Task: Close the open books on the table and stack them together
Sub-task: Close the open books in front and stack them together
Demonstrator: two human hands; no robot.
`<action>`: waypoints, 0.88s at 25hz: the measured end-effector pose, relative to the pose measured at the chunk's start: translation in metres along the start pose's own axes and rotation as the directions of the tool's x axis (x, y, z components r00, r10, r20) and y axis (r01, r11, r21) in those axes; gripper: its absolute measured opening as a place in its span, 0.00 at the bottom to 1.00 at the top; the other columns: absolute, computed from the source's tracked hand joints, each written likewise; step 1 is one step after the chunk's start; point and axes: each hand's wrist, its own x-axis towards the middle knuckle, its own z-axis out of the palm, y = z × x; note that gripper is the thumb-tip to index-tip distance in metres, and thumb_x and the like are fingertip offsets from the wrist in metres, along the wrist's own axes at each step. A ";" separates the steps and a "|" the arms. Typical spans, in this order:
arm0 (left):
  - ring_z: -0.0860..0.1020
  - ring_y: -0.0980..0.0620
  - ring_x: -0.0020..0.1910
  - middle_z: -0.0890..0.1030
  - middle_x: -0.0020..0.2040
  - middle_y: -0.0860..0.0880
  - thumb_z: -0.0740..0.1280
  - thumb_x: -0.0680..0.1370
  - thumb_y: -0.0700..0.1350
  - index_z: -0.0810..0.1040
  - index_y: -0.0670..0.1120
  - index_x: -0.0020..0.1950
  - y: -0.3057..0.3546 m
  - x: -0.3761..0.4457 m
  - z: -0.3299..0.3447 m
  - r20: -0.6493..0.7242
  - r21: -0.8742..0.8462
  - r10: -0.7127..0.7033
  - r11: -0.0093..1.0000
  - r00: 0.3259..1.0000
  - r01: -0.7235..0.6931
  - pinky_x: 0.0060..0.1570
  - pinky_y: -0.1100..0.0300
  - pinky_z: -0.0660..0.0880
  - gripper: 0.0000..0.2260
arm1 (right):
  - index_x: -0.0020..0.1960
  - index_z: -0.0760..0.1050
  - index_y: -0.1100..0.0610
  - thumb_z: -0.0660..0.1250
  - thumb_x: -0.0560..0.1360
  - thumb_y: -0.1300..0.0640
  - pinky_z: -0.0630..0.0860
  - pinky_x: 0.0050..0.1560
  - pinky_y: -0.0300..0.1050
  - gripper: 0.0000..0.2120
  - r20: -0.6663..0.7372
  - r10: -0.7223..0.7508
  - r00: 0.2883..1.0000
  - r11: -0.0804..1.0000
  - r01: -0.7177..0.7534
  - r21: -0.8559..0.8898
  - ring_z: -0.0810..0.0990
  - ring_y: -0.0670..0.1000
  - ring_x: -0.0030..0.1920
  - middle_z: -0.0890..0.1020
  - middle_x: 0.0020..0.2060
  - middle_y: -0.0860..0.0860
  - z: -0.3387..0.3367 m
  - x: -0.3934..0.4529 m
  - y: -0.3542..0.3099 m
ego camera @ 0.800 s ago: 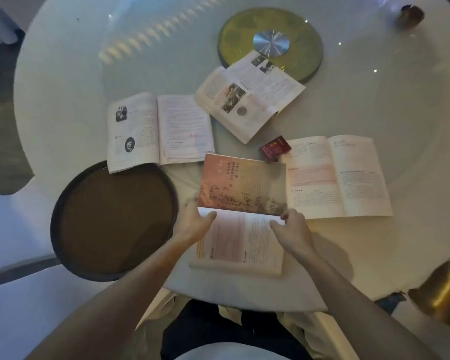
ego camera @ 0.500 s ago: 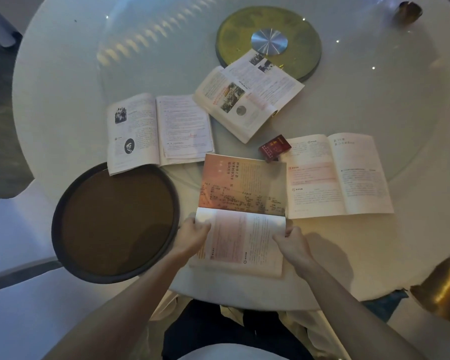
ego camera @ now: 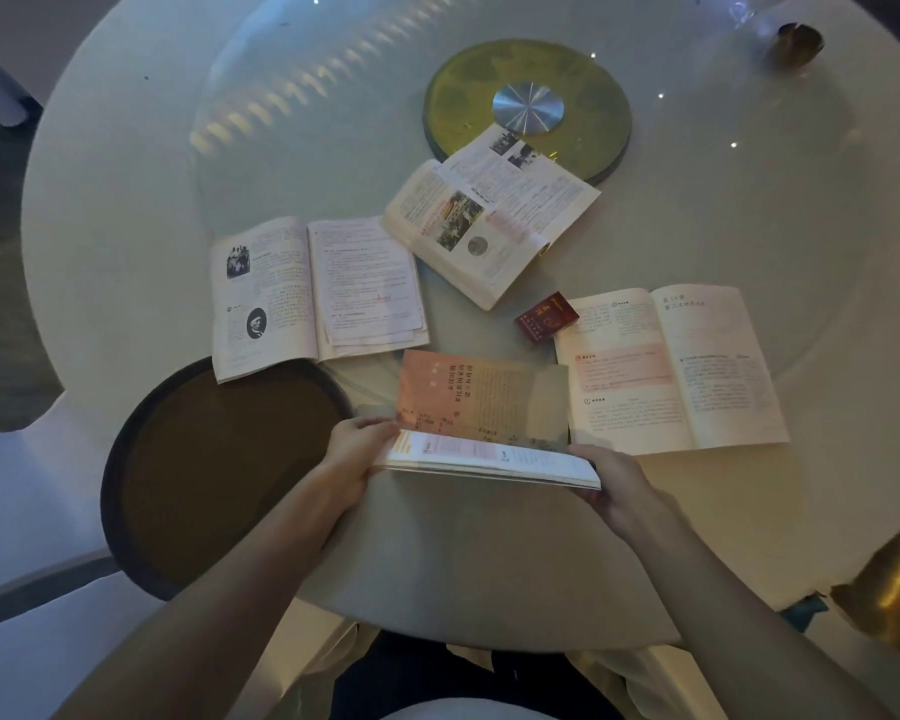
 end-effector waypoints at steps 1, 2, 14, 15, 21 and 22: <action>0.85 0.50 0.34 0.85 0.46 0.36 0.71 0.77 0.38 0.80 0.33 0.60 0.005 0.001 0.002 0.038 -0.020 -0.007 1.000 0.999 0.008 0.33 0.59 0.82 0.14 | 0.55 0.78 0.68 0.67 0.77 0.68 0.85 0.43 0.51 0.07 0.011 -0.008 1.000 0.999 0.007 0.044 0.84 0.58 0.46 0.82 0.46 0.61 0.003 0.003 -0.004; 0.86 0.49 0.37 0.85 0.50 0.35 0.71 0.79 0.42 0.79 0.33 0.61 0.008 0.001 0.005 0.072 -0.068 -0.013 0.998 0.997 0.017 0.33 0.59 0.83 0.15 | 0.57 0.77 0.68 0.66 0.79 0.67 0.86 0.48 0.54 0.08 0.022 -0.022 1.000 0.996 0.020 0.092 0.84 0.59 0.47 0.82 0.47 0.62 0.006 0.006 -0.007; 0.83 0.44 0.39 0.80 0.45 0.40 0.68 0.81 0.48 0.76 0.35 0.62 -0.063 -0.011 0.038 0.176 0.079 -0.342 0.940 0.923 0.333 0.36 0.54 0.84 0.18 | 0.72 0.73 0.59 0.64 0.81 0.59 0.73 0.67 0.56 0.19 0.319 -0.565 0.761 0.104 0.450 -0.887 0.73 0.58 0.70 0.75 0.70 0.58 0.060 0.049 -0.041; 0.83 0.45 0.41 0.80 0.47 0.40 0.68 0.81 0.48 0.76 0.35 0.62 -0.068 -0.012 0.042 0.187 0.048 -0.344 0.939 0.920 0.341 0.39 0.54 0.84 0.18 | 0.76 0.70 0.58 0.64 0.82 0.59 0.69 0.72 0.56 0.23 0.397 -0.538 0.743 -0.004 0.469 -0.883 0.68 0.59 0.76 0.71 0.76 0.57 0.068 0.055 -0.044; 0.83 0.46 0.48 0.81 0.51 0.41 0.70 0.80 0.48 0.74 0.42 0.56 -0.071 -0.004 0.050 0.113 -0.159 -0.240 0.954 0.964 0.256 0.48 0.54 0.82 0.12 | 0.77 0.65 0.52 0.63 0.81 0.53 0.73 0.65 0.58 0.25 0.394 -0.461 0.795 -0.245 0.313 -0.918 0.72 0.60 0.69 0.73 0.72 0.56 0.075 0.071 -0.041; 0.82 0.47 0.48 0.80 0.50 0.42 0.71 0.79 0.48 0.74 0.41 0.58 -0.072 -0.002 0.046 0.081 -0.146 -0.234 0.959 0.969 0.244 0.48 0.55 0.82 0.14 | 0.76 0.66 0.52 0.63 0.81 0.53 0.74 0.64 0.59 0.24 0.386 -0.472 0.792 -0.252 0.299 -0.921 0.73 0.61 0.68 0.74 0.70 0.56 0.072 0.067 -0.037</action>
